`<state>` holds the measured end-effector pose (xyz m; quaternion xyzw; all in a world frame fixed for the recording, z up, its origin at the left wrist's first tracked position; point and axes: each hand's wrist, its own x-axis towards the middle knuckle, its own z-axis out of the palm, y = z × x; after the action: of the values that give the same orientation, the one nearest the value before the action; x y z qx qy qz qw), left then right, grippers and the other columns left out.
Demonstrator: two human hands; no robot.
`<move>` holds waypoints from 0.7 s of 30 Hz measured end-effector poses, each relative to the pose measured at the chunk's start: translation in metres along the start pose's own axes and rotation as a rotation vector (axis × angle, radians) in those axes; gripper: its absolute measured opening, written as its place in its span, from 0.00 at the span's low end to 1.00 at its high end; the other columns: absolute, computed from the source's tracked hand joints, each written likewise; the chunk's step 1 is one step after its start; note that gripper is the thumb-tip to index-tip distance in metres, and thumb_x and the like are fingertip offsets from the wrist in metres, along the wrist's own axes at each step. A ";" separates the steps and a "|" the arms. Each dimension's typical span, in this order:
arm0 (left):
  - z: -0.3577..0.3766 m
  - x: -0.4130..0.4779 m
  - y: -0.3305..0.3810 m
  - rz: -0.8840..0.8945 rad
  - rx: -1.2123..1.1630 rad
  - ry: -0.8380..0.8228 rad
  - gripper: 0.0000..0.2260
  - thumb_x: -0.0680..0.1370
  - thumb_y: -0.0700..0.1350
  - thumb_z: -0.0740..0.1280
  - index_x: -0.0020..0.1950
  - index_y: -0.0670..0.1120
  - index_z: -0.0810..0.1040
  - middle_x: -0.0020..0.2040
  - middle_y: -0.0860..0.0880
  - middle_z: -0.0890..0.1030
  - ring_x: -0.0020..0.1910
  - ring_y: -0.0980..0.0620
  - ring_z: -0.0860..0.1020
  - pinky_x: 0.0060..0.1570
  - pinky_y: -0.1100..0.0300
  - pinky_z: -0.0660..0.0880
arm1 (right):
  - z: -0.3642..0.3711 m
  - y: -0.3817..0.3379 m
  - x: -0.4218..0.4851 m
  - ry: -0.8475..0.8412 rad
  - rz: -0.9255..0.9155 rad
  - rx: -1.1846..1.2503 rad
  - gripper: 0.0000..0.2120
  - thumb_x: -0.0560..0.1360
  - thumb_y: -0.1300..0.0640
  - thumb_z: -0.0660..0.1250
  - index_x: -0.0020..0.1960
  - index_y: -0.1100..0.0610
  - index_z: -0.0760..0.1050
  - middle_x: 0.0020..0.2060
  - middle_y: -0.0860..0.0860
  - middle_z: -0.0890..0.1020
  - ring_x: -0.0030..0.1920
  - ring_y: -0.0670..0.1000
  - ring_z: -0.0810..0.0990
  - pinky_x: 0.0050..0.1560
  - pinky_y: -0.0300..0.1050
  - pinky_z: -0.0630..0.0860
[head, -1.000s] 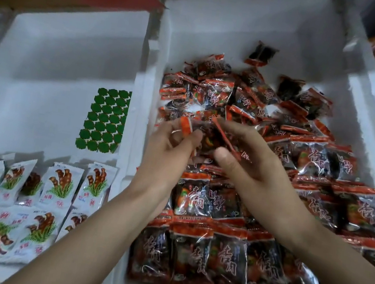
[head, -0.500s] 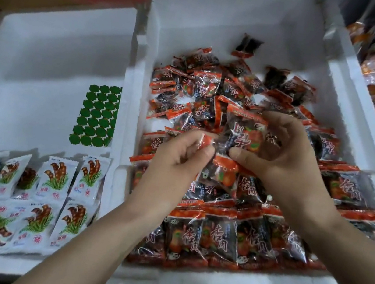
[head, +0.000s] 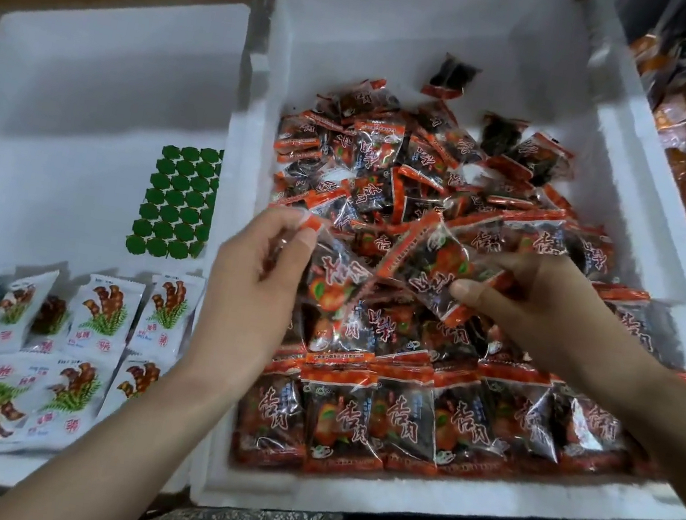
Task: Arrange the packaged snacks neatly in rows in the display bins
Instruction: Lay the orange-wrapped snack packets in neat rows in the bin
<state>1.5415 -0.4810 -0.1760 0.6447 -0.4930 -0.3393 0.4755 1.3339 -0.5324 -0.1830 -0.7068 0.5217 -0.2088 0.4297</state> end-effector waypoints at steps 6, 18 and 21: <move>-0.011 -0.003 0.000 0.093 0.022 0.069 0.07 0.80 0.42 0.60 0.46 0.49 0.76 0.41 0.46 0.78 0.38 0.54 0.75 0.39 0.67 0.72 | 0.002 0.000 0.011 0.143 -0.064 0.034 0.14 0.69 0.48 0.68 0.42 0.60 0.80 0.30 0.61 0.79 0.21 0.45 0.67 0.21 0.32 0.64; -0.014 -0.011 -0.008 0.063 0.025 0.044 0.07 0.80 0.45 0.60 0.49 0.47 0.77 0.44 0.41 0.78 0.43 0.39 0.76 0.47 0.43 0.74 | 0.013 -0.001 0.037 0.083 -0.156 -0.099 0.13 0.77 0.58 0.64 0.35 0.47 0.73 0.30 0.43 0.77 0.29 0.36 0.74 0.29 0.28 0.67; -0.012 -0.010 -0.008 0.054 0.041 0.051 0.07 0.80 0.45 0.60 0.49 0.48 0.77 0.44 0.43 0.79 0.43 0.42 0.77 0.47 0.47 0.75 | 0.021 0.004 0.047 0.009 -0.156 -0.303 0.11 0.79 0.58 0.62 0.37 0.52 0.71 0.31 0.46 0.76 0.29 0.41 0.71 0.29 0.32 0.66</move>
<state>1.5524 -0.4676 -0.1804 0.6494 -0.5047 -0.2995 0.4835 1.3647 -0.5679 -0.2052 -0.8009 0.4926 -0.1639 0.2983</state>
